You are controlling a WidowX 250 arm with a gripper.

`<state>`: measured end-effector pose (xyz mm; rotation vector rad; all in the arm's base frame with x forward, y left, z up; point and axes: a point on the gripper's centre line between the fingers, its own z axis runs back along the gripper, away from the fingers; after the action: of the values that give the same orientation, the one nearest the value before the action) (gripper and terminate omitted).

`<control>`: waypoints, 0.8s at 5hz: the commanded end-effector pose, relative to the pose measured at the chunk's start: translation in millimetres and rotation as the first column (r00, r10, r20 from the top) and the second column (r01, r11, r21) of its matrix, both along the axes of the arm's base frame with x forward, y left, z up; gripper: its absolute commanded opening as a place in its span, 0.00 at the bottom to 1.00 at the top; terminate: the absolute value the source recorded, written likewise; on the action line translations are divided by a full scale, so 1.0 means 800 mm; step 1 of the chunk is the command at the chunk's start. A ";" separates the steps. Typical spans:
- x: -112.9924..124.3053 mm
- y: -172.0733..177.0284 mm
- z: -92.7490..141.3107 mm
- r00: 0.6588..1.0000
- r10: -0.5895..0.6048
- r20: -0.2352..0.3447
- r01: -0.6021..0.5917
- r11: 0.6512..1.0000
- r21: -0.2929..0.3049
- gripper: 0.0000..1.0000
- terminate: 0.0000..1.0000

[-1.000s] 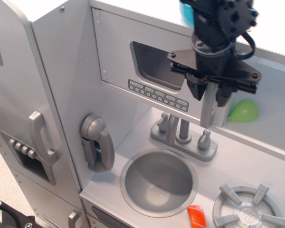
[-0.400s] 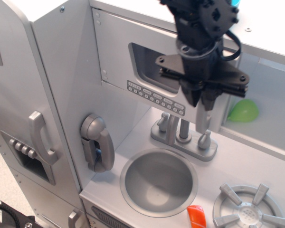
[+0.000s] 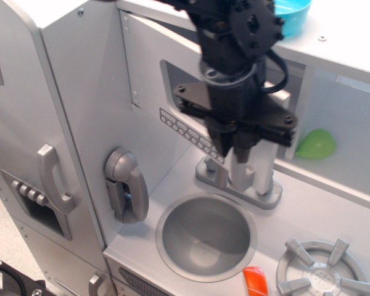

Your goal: Open microwave

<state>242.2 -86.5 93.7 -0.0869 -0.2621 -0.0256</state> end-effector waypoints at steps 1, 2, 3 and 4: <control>-0.031 -0.035 0.025 0.987 -0.024 -0.159 0.030 0.999 0.039 1.00 0.00; -0.022 -0.079 0.013 0.964 -0.001 -0.267 0.011 0.999 0.036 1.00 0.00; 0.003 -0.125 0.005 0.976 0.039 -0.213 -0.033 0.999 0.031 1.00 0.00; 0.022 -0.152 0.012 0.980 0.009 -0.200 -0.016 0.999 -0.030 1.00 0.00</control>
<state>253.7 -205.0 85.7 -0.0882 -0.0318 -0.0022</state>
